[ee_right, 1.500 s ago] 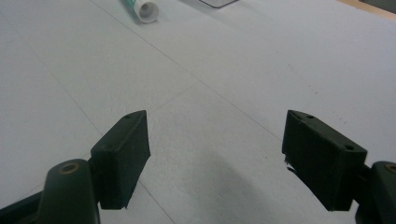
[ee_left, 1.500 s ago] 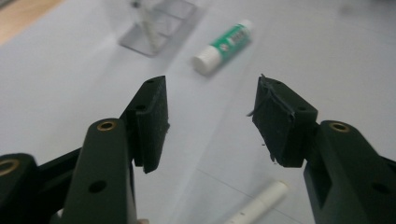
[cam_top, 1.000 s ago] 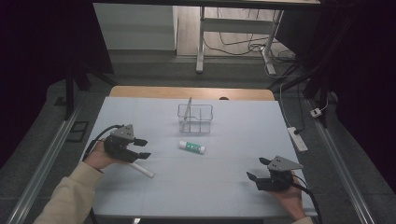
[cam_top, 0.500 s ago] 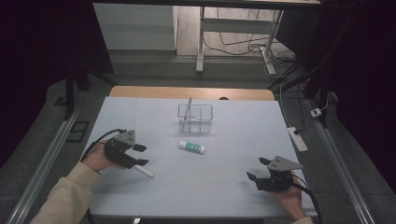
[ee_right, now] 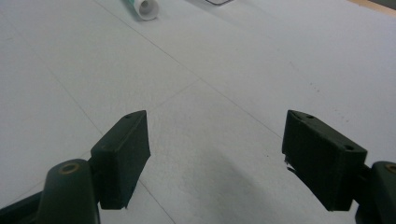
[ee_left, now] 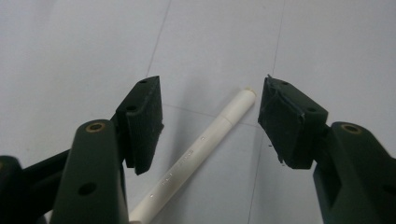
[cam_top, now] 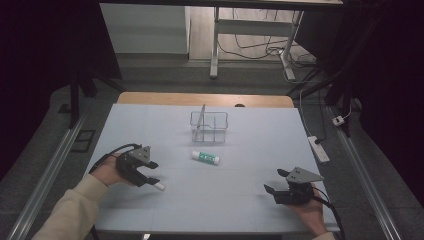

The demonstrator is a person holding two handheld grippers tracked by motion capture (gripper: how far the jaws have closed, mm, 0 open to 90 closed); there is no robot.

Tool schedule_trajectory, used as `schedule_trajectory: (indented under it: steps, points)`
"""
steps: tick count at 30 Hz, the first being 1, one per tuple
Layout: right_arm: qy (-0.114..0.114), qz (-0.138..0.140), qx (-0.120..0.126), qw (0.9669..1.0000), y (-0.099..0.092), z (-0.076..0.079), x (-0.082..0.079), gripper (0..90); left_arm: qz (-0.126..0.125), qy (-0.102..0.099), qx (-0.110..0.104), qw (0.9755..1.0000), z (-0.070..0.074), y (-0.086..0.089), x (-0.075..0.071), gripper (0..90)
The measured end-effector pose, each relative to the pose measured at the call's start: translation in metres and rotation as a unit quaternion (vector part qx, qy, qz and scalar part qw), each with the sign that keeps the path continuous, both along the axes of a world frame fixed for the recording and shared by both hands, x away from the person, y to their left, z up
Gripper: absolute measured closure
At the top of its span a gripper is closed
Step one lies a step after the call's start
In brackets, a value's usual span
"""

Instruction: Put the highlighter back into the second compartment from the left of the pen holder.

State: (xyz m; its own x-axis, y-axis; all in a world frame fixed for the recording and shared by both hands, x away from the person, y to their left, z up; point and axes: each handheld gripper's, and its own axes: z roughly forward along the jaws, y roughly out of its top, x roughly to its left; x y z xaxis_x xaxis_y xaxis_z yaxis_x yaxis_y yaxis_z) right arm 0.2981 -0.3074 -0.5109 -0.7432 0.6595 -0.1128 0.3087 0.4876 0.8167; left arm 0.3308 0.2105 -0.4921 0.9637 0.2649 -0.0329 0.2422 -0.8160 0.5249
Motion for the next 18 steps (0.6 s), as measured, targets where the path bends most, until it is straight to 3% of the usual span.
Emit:
schedule_trajectory:
  steps: [10,18]
  points:
    - [0.002,-0.002,-0.003,1.0000,0.000,0.000,0.000,23.2,-0.030,0.003,0.043,0.9986,-0.008,-0.009,0.000,39.3]
    - [0.002,-0.002,-0.004,1.0000,0.000,-0.001,0.000,23.2,-0.054,0.000,0.078,0.9955,-0.012,-0.017,-0.001,39.1]
